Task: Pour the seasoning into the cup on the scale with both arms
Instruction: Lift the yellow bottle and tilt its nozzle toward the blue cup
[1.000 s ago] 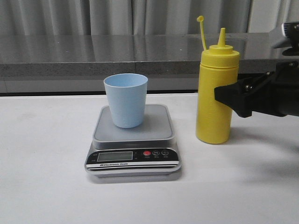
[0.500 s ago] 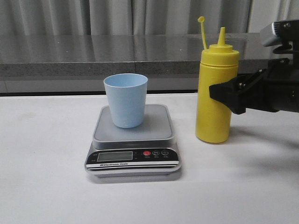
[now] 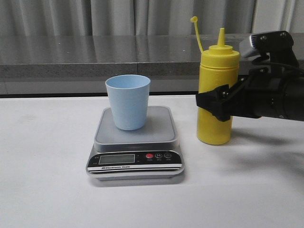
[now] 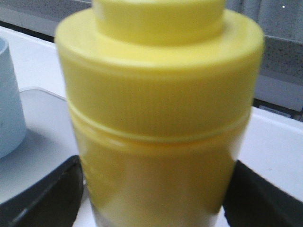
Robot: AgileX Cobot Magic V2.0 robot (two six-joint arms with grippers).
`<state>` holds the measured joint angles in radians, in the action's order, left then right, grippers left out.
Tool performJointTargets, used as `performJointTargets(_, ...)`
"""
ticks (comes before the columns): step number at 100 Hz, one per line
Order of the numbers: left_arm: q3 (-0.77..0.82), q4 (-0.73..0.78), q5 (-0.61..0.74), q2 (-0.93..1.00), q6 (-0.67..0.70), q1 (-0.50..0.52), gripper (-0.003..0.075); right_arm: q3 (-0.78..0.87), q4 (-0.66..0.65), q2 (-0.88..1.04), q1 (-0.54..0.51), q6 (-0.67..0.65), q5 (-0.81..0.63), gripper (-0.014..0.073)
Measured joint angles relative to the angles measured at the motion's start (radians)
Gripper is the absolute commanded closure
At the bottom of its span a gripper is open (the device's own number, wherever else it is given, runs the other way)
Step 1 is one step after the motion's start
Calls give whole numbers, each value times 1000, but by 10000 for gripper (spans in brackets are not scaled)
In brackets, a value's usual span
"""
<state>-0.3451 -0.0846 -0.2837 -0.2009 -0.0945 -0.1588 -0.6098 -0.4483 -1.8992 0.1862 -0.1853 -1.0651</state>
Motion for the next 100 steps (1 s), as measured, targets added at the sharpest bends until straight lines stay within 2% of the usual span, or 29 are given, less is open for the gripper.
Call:
performJointTargets(16,0,0,0,0,0,0,738,-23,0,-14,4,0,21,18)
performJointTargets(23,0,0,0,0,0,0,738,-26,0,-14,6,0,23,66)
performJointTargets(36,0,0,0,0,0,0,738,-26,0,-14,6,0,25,276)
performJointTargets(44,0,0,0,0,0,0,738,-26,-2,-14,6,0,26,358)
performJointTargets(79,0,0,0,0,0,0,738,-40,-54,59,8,0,41,366)
performJointTargets(87,0,0,0,0,0,0,738,-60,-83,101,8,0,107,366)
performJointTargets(100,0,0,0,0,0,0,738,-130,-176,172,10,0,316,366)
